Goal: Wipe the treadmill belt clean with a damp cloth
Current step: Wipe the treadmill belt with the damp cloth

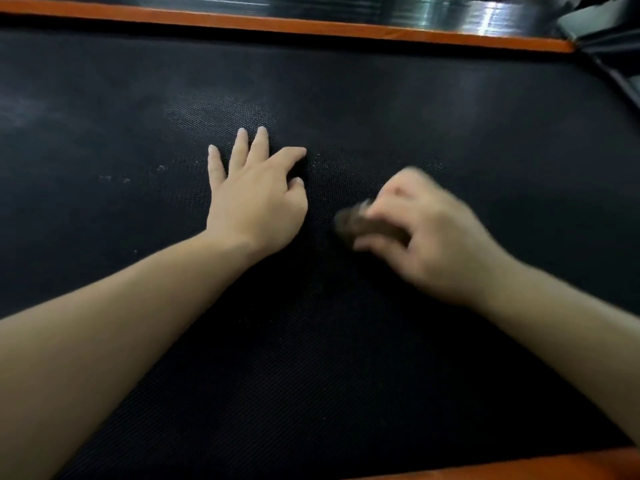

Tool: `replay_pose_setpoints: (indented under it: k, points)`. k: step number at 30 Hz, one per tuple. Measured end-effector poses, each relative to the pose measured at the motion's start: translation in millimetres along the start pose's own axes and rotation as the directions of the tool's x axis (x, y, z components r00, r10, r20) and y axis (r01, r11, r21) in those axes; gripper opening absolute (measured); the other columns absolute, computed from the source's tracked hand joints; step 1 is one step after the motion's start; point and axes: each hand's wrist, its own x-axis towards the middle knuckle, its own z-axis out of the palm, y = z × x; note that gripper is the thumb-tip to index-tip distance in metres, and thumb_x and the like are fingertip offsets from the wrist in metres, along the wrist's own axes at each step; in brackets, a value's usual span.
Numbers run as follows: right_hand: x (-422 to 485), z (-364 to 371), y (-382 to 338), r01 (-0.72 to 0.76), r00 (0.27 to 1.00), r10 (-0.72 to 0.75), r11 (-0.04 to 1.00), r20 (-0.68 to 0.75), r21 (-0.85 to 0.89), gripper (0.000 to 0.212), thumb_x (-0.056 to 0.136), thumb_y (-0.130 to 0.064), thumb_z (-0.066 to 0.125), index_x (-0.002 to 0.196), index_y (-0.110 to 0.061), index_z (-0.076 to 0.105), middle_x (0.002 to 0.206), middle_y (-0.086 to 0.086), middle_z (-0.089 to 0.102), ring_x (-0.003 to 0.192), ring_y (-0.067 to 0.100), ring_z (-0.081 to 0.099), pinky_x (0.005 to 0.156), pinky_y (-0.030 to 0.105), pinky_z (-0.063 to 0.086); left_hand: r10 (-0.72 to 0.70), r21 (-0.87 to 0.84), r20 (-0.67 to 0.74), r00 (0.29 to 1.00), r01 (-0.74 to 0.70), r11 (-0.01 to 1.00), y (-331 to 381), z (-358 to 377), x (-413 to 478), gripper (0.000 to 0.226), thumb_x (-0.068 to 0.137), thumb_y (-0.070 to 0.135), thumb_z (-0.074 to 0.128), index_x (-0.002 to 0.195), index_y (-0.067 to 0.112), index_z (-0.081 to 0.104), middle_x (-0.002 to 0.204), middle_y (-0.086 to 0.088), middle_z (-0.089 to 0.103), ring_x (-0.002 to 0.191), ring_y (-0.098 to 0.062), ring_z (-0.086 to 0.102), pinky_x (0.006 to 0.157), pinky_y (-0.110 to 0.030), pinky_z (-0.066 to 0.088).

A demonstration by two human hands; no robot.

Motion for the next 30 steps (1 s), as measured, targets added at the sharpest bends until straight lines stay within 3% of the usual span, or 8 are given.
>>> replay_pose_setpoints:
  k: [3, 10, 15, 20, 23, 25, 27, 30]
  points:
    - [13.7, 6.8, 16.9, -0.328, 0.932, 0.317, 0.944, -0.176, -0.036, 0.034, 0.086, -0.049, 0.063, 0.104, -0.02, 0.067, 0.104, 0.004, 0.05, 0.094, 0.024, 0.056, 0.085, 0.046, 0.051, 0.02, -0.077, -0.007, 1.0, -0.02, 0.997, -3.0, -2.1, -0.9, 0.048, 0.098, 0.024, 0.044, 0.143, 0.04, 0.05, 0.168, -0.002, 0.019, 0.156, -0.019, 0.001, 0.123, -0.048, -0.012]
    - [-45.9, 4.8, -39.8, 0.159, 0.973, -0.185, 0.97, 0.135, 0.184, 0.03, 0.088, -0.038, 0.069, 0.106, -0.015, 0.073, 0.106, 0.005, 0.059, 0.093, 0.022, 0.058, 0.081, 0.039, 0.049, 0.042, -0.059, -0.021, 0.999, -0.043, 0.997, -3.2, -0.4, -2.6, 0.047, 0.097, 0.029, 0.048, 0.143, 0.038, 0.05, 0.168, -0.002, 0.021, 0.156, -0.019, 0.003, 0.124, -0.05, -0.011]
    - [-18.1, -13.7, 37.6, -0.275, 0.949, 0.273, 0.962, -0.156, 0.011, 0.032, 0.085, -0.04, 0.072, 0.106, -0.017, 0.071, 0.102, -0.001, 0.058, 0.097, 0.022, 0.059, 0.088, 0.038, 0.049, 0.082, -0.013, -0.028, 0.996, -0.082, 0.997, -2.1, 3.6, -4.4, 0.045, 0.098, 0.033, 0.048, 0.143, 0.035, 0.048, 0.167, -0.003, 0.022, 0.156, -0.022, 0.004, 0.124, -0.053, -0.009]
    - [-64.0, -14.4, -0.7, -0.09, 0.996, 0.09, 0.981, 0.009, 0.171, 0.033, 0.083, -0.046, 0.068, 0.11, -0.027, 0.073, 0.116, -0.015, 0.063, 0.109, 0.011, 0.058, 0.095, 0.045, 0.045, 0.193, -0.066, -0.066, 0.979, -0.197, 0.978, 0.7, 5.2, -5.3, 0.042, 0.097, 0.03, 0.046, 0.138, 0.028, 0.054, 0.158, -0.002, 0.04, 0.152, -0.018, 0.021, 0.125, -0.046, 0.002]
    - [-66.5, -33.8, 6.7, -0.13, 0.987, 0.102, 0.963, 0.126, 0.237, 0.048, 0.079, -0.044, 0.071, 0.126, -0.036, 0.061, 0.124, -0.023, 0.06, 0.118, 0.009, 0.055, 0.103, 0.042, 0.042, 0.464, -0.253, -0.047, 0.884, -0.46, 0.851, 28.5, -4.0, -25.9, 0.045, 0.095, 0.032, 0.046, 0.135, 0.016, 0.059, 0.136, -0.002, 0.061, 0.129, -0.017, 0.052, 0.113, -0.027, 0.032]
    - [-62.7, -49.7, 19.9, -0.212, 0.973, 0.158, 0.902, 0.17, 0.375, 0.063, 0.078, -0.045, 0.076, 0.135, -0.034, 0.052, 0.129, -0.019, 0.059, 0.126, 0.005, 0.053, 0.107, 0.031, 0.04, 0.654, -0.262, 0.026, 0.756, -0.626, 0.735, 52.4, -1.8, -44.8, 0.049, 0.096, 0.039, 0.048, 0.135, 0.012, 0.058, 0.132, -0.003, 0.063, 0.122, -0.018, 0.058, 0.106, -0.029, 0.042]
    - [-61.7, -63.6, 38.3, -0.242, 0.966, 0.258, 0.84, 0.036, 0.485, 0.054, 0.083, -0.05, 0.072, 0.13, -0.029, 0.055, 0.127, -0.012, 0.065, 0.125, 0.007, 0.056, 0.104, 0.031, 0.042, 0.739, -0.165, 0.1, 0.666, -0.722, 0.672, 68.8, 10.4, -59.8, 0.057, 0.095, 0.051, 0.05, 0.141, 0.017, 0.055, 0.134, 0.0, 0.061, 0.122, -0.02, 0.057, 0.103, -0.036, 0.043]
    - [-58.7, -64.7, 73.1, -0.35, 0.921, 0.375, 0.915, -0.108, 0.198, 0.038, 0.092, -0.048, 0.061, 0.125, -0.03, 0.063, 0.131, -0.012, 0.062, 0.127, 0.002, 0.049, 0.11, 0.021, 0.034, 0.726, -0.051, 0.117, 0.678, -0.726, 0.686, 80.2, 30.0, -63.0, 0.06, 0.095, 0.06, 0.045, 0.146, 0.03, 0.049, 0.143, 0.008, 0.054, 0.136, -0.018, 0.046, 0.111, -0.042, 0.037]
